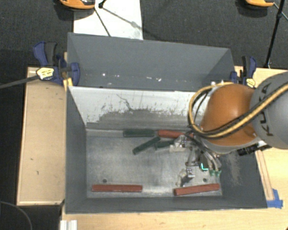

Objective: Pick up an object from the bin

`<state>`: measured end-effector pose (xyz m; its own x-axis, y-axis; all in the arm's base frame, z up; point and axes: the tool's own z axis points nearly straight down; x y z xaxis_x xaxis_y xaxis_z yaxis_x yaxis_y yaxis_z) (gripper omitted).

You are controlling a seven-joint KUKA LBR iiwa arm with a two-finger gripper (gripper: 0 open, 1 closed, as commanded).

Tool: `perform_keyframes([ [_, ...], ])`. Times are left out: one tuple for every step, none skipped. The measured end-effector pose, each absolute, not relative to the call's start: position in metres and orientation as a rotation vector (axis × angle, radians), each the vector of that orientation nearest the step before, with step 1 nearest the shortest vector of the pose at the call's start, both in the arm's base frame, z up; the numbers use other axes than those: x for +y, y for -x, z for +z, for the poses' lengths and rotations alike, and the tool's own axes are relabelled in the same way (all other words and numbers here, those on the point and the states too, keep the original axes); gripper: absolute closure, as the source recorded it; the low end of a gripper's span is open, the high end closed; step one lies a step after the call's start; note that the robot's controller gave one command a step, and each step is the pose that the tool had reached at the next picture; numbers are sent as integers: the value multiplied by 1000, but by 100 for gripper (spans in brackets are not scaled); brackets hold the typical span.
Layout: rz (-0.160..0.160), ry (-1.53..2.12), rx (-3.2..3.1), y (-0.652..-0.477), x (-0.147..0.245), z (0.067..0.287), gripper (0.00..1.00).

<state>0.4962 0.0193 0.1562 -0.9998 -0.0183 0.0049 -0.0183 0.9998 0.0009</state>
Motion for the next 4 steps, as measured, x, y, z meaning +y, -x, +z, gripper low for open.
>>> perform_keyframes([
  [-1, -28, -3144, -498, 19, 159, 0],
  [-4, -415, -3114, -493, -19, 160, 0],
  [1, -668, -3070, -496, -38, 126, 0],
  [0, -1171, -2920, -482, -63, 142, 0],
])
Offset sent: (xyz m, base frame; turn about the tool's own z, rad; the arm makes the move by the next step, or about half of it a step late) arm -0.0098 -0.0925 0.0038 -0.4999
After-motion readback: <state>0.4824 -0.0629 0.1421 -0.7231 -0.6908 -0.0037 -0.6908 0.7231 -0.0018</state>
